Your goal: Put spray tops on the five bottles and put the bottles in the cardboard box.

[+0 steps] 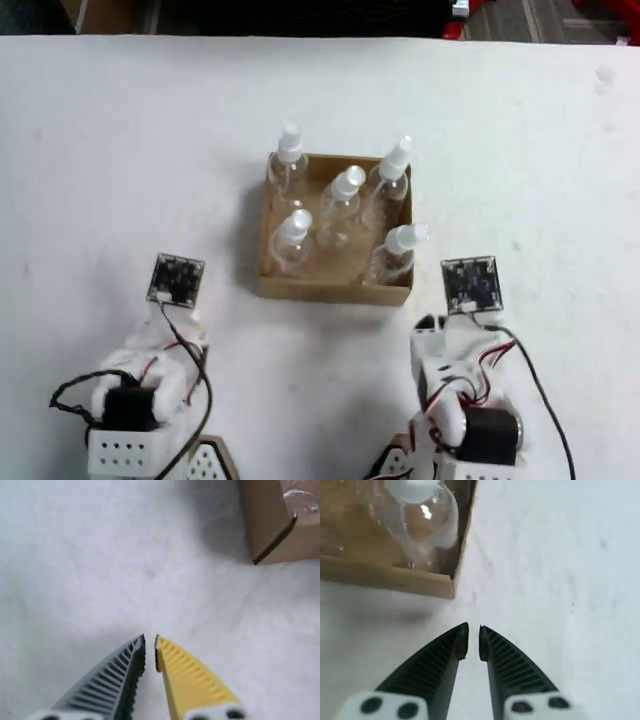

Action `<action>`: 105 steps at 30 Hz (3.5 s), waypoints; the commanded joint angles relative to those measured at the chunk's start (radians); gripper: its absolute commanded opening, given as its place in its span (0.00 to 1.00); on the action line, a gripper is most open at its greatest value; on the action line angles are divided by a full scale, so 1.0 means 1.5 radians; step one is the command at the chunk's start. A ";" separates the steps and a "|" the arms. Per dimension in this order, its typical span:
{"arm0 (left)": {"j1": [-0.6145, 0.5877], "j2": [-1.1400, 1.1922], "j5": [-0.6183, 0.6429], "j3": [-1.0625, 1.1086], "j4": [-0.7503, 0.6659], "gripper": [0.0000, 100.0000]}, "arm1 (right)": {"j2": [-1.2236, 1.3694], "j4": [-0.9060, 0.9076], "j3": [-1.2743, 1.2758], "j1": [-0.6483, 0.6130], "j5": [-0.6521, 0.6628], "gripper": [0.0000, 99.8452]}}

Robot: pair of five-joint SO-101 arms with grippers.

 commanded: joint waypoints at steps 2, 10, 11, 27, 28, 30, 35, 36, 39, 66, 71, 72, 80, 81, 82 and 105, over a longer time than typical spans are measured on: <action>-0.008 -0.006 -0.008 0.000 0.003 0.04 | -0.001 -0.097 0.128 0.047 -0.002 0.02; -0.008 -0.006 -0.008 0.000 0.003 0.04 | 0.003 -0.117 0.221 0.079 -0.002 0.02; -0.008 -0.006 -0.008 0.000 0.003 0.04 | 0.003 -0.117 0.221 0.079 -0.001 0.02; -0.007 -0.006 -0.008 0.000 0.003 0.04 | 0.003 -0.117 0.221 0.078 -0.001 0.02; -0.008 -0.006 -0.008 0.000 0.003 0.04 | 0.003 -0.117 0.221 0.078 -0.001 0.02; -0.007 -0.006 -0.008 0.000 0.003 0.04 | 0.003 -0.117 0.221 0.077 -0.001 0.02; -0.007 -0.006 -0.008 0.000 0.003 0.04 | 0.003 -0.117 0.221 0.078 -0.001 0.02; -0.007 -0.006 -0.008 0.000 0.003 0.04 | 0.003 -0.117 0.221 0.078 -0.001 0.02; -0.007 -0.006 -0.008 0.000 0.003 0.04 | 0.003 -0.117 0.221 0.078 -0.001 0.02; -0.008 -0.006 -0.008 0.000 0.003 0.04 | 0.003 -0.117 0.221 0.078 -0.001 0.02; -0.008 -0.006 -0.008 0.000 0.003 0.04 | 0.003 -0.117 0.221 0.078 -0.001 0.02; -0.008 -0.006 -0.008 0.000 0.003 0.04 | 0.003 -0.117 0.221 0.078 -0.001 0.02; -0.008 -0.006 -0.008 0.000 0.003 0.04 | 0.003 -0.117 0.221 0.078 -0.001 0.02; -0.008 -0.006 -0.008 0.000 0.003 0.04 | 0.003 -0.117 0.221 0.078 -0.001 0.02; -0.008 -0.006 -0.008 0.000 0.003 0.04 | 0.003 -0.117 0.221 0.078 -0.001 0.02; -0.007 -0.006 -0.008 0.000 0.003 0.04 | 0.003 -0.117 0.221 0.078 -0.001 0.02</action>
